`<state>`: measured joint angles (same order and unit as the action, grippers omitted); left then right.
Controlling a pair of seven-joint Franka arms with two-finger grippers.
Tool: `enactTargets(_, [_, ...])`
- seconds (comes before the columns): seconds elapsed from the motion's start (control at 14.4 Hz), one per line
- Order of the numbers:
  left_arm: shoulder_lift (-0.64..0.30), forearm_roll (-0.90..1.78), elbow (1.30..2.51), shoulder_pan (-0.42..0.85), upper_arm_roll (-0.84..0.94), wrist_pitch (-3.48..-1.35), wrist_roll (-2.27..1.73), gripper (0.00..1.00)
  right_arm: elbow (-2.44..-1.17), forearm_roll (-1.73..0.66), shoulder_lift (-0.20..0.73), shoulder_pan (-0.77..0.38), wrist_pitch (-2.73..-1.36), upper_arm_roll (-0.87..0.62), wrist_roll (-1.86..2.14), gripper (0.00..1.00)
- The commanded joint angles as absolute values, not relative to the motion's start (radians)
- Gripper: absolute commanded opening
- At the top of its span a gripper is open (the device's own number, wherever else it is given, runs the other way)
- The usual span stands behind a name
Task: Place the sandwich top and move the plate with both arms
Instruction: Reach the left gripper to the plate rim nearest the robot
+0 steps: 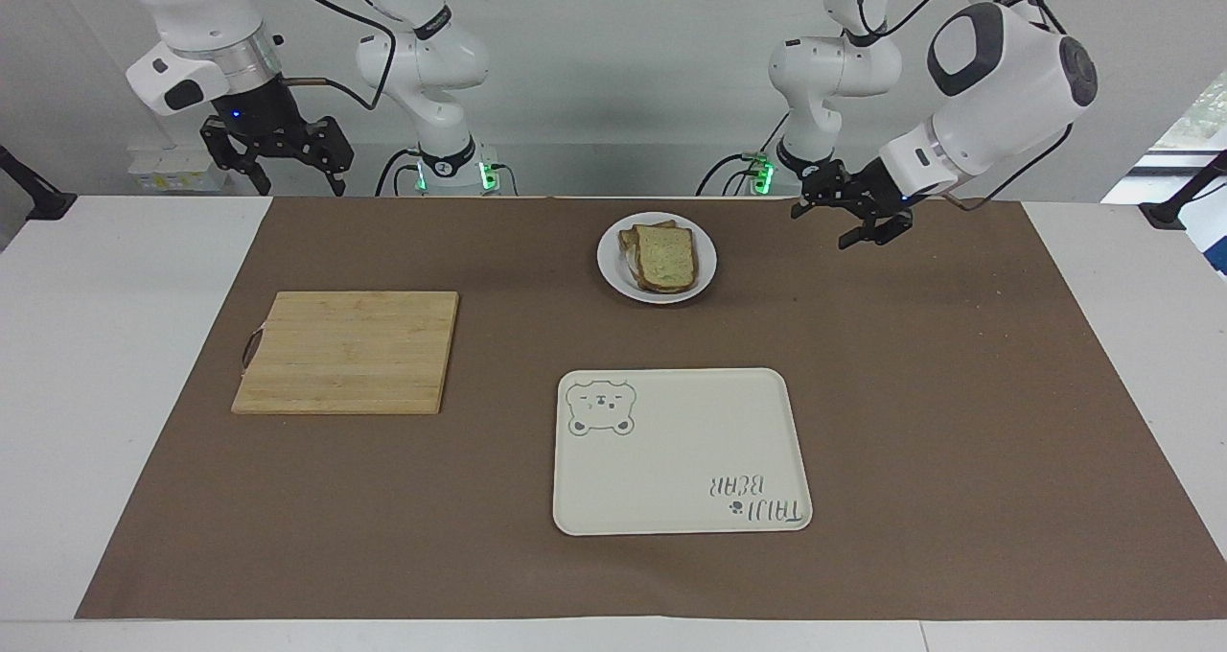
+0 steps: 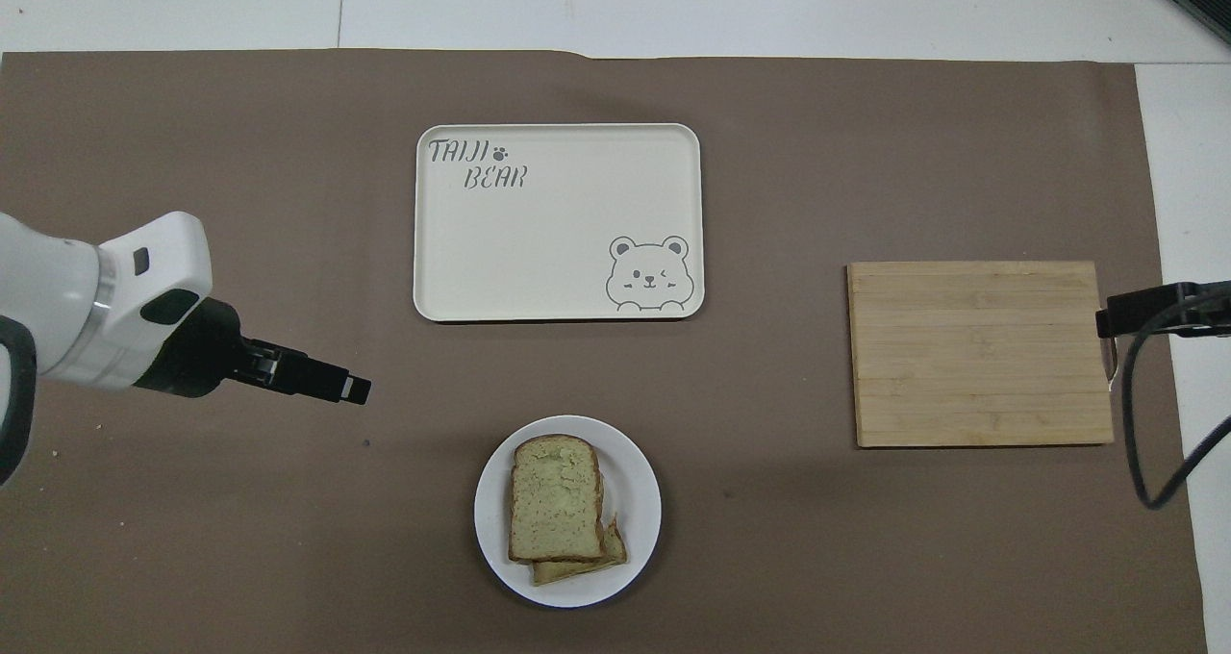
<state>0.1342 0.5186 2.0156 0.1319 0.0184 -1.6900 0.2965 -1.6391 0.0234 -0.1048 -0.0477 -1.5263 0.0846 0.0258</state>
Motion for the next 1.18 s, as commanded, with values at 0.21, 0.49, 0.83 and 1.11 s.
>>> enactTargets(0.21, [0.224,0.586,2.299,0.175,0.005,-1.841,0.445,0.88,-1.623,0.029,-0.095,-0.032,-1.503,0.083,0.04,1.0])
enactTargets(0.49, [0.225,0.701,2.495,0.222,0.006,-2.01,0.566,0.78,-1.632,0.028,-0.101,-0.035,-1.517,0.081,0.02,1.0])
enactTargets(0.83, [0.219,0.854,2.638,0.389,0.006,-2.233,0.572,0.72,-1.644,0.028,-0.11,-0.04,-1.519,0.083,0.006,1.0])
enactTargets(1.11, [0.215,0.91,2.683,0.433,0.006,-2.289,0.571,0.56,-1.644,0.028,-0.11,-0.04,-1.519,0.083,0.011,1.0])
